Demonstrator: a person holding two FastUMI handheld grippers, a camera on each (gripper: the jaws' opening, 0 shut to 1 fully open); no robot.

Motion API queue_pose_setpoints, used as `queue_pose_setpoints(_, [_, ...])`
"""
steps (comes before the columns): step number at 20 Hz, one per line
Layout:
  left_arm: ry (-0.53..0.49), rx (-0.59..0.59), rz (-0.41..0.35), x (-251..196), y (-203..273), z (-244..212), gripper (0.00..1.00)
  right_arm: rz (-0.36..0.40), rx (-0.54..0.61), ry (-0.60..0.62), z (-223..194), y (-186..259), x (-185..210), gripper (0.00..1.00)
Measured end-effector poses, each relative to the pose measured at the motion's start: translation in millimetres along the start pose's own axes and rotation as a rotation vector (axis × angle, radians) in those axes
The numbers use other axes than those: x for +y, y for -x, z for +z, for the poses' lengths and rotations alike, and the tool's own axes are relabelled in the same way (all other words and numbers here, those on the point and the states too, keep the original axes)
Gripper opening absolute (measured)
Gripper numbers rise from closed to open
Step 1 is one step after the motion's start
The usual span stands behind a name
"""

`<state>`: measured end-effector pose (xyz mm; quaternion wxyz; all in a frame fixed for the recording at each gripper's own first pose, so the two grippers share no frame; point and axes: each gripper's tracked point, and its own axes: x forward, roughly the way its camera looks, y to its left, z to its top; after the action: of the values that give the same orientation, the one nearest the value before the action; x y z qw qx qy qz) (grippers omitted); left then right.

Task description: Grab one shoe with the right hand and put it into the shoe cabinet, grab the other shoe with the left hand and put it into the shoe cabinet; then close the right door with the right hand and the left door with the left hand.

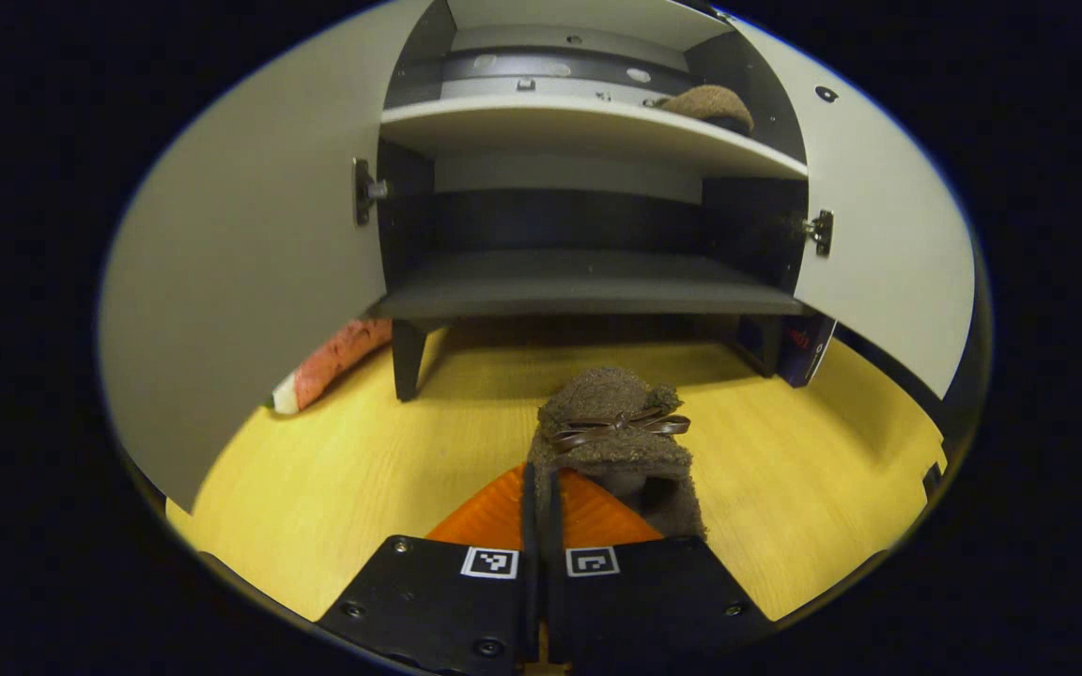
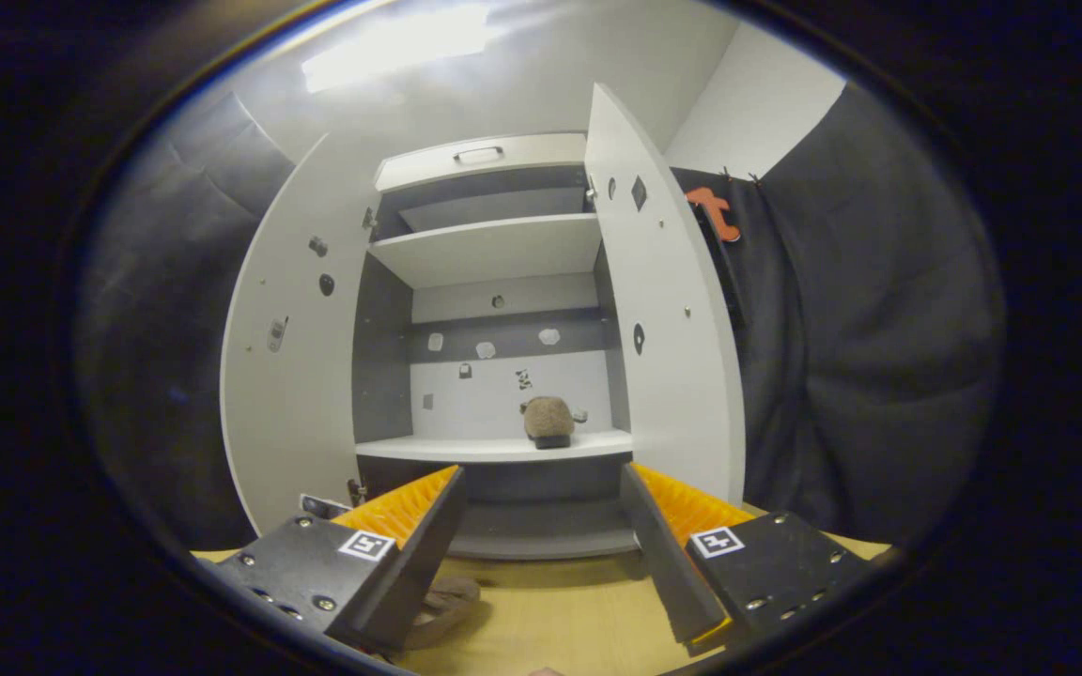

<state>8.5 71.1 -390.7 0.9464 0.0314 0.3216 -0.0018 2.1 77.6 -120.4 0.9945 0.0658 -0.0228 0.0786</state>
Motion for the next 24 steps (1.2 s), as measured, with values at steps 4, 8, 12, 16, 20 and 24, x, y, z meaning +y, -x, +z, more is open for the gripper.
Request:
queue_pose_setpoints(4, [-0.044, -0.157, 0.019, 1, 34, 57, 0.04, 0.004, -0.006, -0.016, 4, 7, -4, 1.0])
queue_pose_setpoints(8, [-0.041, -0.248, 0.01, 0, 63, 100, 0.04, -0.024, -0.028, 0.057, 12, 17, -11, 1.0])
queue_pose_setpoints(12, [-0.045, -0.346, 0.022, 0, 86, 154, 0.04, -0.017, -0.045, 0.064, 21, 30, -11, 1.0])
queue_pose_setpoints(16, [-0.015, -0.435, -0.024, -8, 108, 219, 0.04, -0.043, -0.072, 0.06, 30, 41, -25, 1.0])
queue_pose_setpoints(20, [0.04, -0.513, -0.06, -10, 126, 285, 0.04, -0.047, -0.085, 0.061, 35, 53, -31, 1.0])
queue_pose_setpoints(24, [0.095, -0.597, -0.061, -3, 119, 354, 0.04, -0.019, -0.083, 0.053, 41, 58, -29, 1.0])
